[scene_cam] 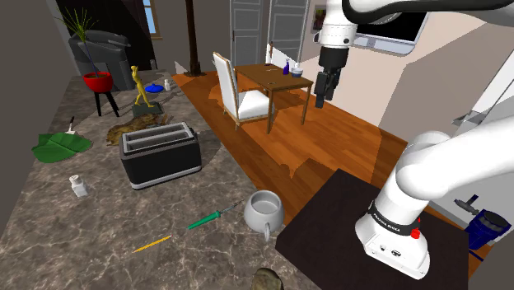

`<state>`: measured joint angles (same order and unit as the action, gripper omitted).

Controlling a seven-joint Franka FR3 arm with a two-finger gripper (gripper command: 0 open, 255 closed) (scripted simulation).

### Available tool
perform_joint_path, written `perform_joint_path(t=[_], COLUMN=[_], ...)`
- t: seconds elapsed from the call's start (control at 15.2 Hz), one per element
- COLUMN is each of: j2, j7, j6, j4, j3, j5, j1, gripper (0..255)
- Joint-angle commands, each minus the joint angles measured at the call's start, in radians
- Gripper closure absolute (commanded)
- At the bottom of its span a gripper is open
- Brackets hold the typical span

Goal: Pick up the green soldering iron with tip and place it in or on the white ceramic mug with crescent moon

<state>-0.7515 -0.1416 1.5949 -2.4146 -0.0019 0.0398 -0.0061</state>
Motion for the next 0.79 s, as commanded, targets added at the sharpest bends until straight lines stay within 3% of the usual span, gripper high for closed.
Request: perform_joint_path(t=[0.0,0.73], j2=[0.000,0.298], j7=[0.000,-0.067], j6=[0.000,0.346], j4=[0.000,-0.063], j3=[0.000,0.067], j5=[0.000,0.041], j1=[0.000,0.089], gripper=[0,0])
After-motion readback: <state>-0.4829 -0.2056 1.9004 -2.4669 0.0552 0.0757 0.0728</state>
